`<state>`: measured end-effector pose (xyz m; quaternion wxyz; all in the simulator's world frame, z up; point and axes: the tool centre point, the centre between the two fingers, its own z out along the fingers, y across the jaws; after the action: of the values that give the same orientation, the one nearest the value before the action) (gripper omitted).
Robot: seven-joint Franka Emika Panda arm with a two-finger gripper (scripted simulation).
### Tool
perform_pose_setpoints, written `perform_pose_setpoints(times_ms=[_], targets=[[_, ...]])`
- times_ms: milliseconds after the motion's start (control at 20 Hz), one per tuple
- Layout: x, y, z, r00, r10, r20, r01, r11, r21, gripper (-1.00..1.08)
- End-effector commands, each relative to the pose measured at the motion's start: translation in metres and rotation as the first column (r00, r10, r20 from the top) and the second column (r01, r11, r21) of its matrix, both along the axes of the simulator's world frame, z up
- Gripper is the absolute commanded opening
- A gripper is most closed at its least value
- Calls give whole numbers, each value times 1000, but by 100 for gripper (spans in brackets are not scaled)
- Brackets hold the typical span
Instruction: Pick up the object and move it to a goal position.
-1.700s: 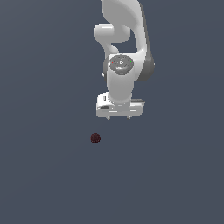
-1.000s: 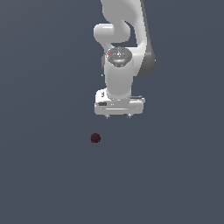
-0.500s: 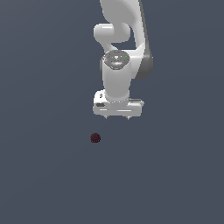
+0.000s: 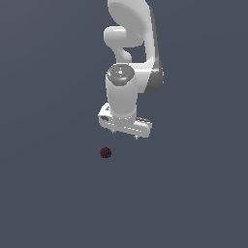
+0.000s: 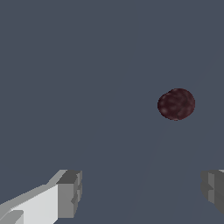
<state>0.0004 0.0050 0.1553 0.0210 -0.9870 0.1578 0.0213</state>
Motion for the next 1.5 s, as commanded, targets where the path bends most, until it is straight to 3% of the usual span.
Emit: perform_pose_setpoints(times_ms=[0, 250, 550, 800, 1050, 1450], targets=[[3, -7, -6, 997, -81, -2, 81, 997, -3, 100], [7, -21, -19, 970, -243, -3, 243, 970, -10, 100], [13, -40, -34, 904, -428, -2, 428, 904, -21, 100], [16, -55, -46, 823, -569, 3, 569, 822, -30, 100], [19, -71, -58, 722, -692, 12, 692, 721, -39, 100], [22, -89, -71, 583, -812, 27, 812, 581, -46, 100]])
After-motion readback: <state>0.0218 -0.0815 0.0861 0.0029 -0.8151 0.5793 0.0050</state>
